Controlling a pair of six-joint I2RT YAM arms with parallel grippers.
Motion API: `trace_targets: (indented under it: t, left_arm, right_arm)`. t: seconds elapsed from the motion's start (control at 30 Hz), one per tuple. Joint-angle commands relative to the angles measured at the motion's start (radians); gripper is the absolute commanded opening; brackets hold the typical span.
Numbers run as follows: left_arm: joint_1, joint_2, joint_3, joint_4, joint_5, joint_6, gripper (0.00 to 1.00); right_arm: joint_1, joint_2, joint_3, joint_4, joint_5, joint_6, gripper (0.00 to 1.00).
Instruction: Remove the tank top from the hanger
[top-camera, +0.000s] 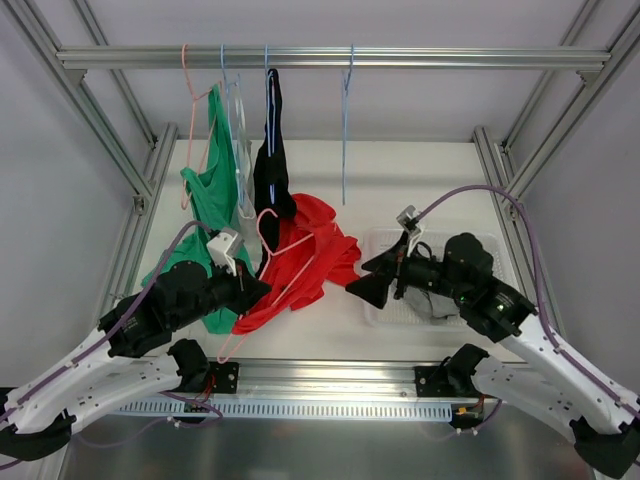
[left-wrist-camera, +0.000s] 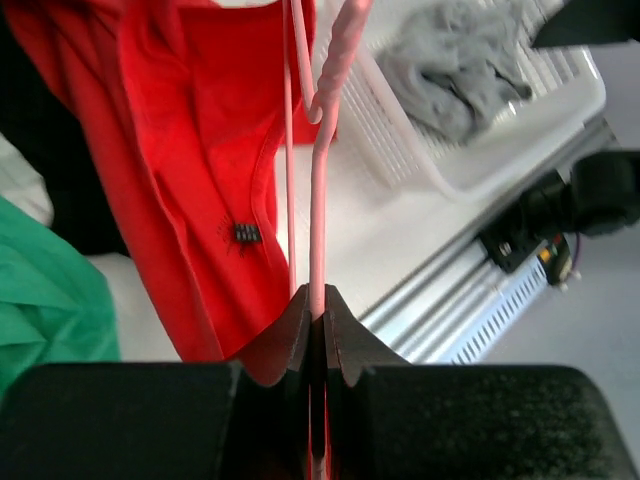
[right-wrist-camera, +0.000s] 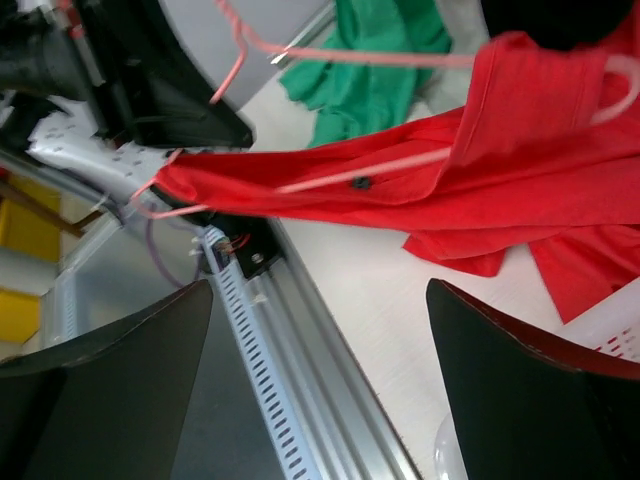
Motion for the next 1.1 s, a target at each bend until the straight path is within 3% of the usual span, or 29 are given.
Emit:
trace_targets:
  t: [0.0,0.1,0.27,0.47,0.7,0.83,0.87,0.9,1.07]
  left_arm:
    - [-0.012,-0.03,-0.041,0.027,0.198,-0.082,0.0]
    - [-0.012,-0.067,-0.063,0.033,0.238,-0.116,0.0]
    - [-0.012,-0.122,-0.069,0.036,0.272,-0.131,0.0]
    - [-0.012,-0.138,-0.066,0.036,0.281,-0.133,0.0]
    - [-0.013,-0.127,-0.038,0.036,0.298,-0.124,0.0]
    - [-0.012,-0.127,-0.038,0.035,0.296,-0.12,0.0]
    - [-0.012,-0.126,-0.037,0.036,0.296,-0.12,0.0]
    - [-0.012,-0.126,-0.037,0.035,0.298,-0.12,0.0]
    - [-0.012,-0.138,-0.031,0.035,0.296,-0.116,0.0]
  right_arm:
    - [0.112,0.074,-0.004,0.1,0.342,0.019,0.91]
    - [0.192,0.132,-0.023,0.138,0.514,0.01,0.87]
    - [0.241,0.29,0.02,0.158,0.601,-0.043,0.79]
    - [0.246,0.367,0.007,0.196,0.741,-0.053,0.69]
    - [0.246,0.399,0.002,0.248,0.753,-0.095,0.39]
    - [0.246,0.416,-0.012,0.308,0.712,-0.104,0.31]
    - [0.245,0.417,-0.013,0.319,0.695,-0.105,0.1]
    - [0.246,0.417,-0.016,0.325,0.695,-0.107,0.0]
    - [0.245,0.371,-0.047,0.345,0.762,-0.105,0.0]
